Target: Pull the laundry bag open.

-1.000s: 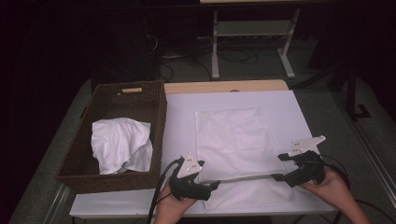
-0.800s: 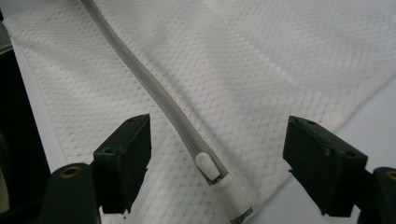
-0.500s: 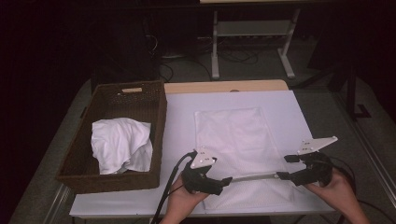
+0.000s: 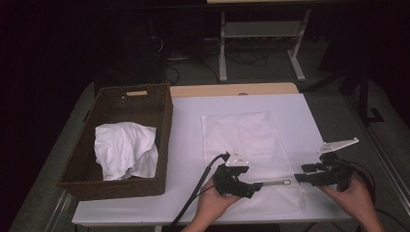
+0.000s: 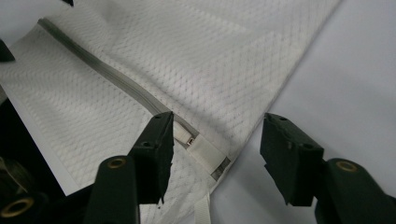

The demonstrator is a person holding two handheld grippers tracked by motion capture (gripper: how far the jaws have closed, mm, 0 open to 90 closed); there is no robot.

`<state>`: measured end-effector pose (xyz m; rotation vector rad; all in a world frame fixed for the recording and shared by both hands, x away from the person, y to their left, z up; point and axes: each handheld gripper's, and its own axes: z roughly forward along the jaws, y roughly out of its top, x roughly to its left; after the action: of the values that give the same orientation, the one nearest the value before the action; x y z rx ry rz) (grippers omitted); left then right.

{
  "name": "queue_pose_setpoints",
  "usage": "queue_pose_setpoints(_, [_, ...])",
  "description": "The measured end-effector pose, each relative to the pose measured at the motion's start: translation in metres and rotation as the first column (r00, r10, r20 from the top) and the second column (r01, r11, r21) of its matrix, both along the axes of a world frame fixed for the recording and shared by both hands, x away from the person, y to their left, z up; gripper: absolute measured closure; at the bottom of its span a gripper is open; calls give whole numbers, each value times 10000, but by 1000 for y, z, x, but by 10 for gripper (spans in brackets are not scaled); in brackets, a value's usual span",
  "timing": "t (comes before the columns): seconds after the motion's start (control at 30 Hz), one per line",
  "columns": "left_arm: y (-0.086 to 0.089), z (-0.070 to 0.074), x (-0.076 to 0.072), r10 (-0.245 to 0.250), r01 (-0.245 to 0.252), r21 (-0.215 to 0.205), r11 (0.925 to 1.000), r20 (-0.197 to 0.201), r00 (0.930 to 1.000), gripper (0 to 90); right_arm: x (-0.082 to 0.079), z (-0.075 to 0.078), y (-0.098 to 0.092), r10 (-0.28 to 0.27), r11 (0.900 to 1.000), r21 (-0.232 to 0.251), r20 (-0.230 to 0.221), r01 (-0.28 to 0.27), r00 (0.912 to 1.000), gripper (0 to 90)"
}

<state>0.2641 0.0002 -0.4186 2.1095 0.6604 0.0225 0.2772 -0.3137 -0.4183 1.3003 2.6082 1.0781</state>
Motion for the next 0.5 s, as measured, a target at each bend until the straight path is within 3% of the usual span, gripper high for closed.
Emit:
queue_pose_setpoints(0.13, [-16, -7, 7, 41, -55, -154, 9999, -927, 9957, 315, 6, -5, -1, -437, 9988, 202, -747, 453, 9962, 483])
queue_pose_setpoints(0.3, [-30, -17, 17, 82, -134, -236, 9996, -2078, 9781, 337, 11, -9, -4, -918, 9938, 481, -1470, 999, 9849, 524])
queue_pose_setpoints(0.37, [-34, -21, 21, 203, -298, -327, 9990, -2618, 9649, 361, 11, -10, -5, -1013, 9931, 428, -1625, 1095, 9815, 543])
queue_pose_setpoints(0.5, [-41, -26, 28, 377, -683, -677, 9954, -3786, 9248, 402, 13, -14, -6, -1212, 9905, 380, -2116, 1321, 9698, 567])
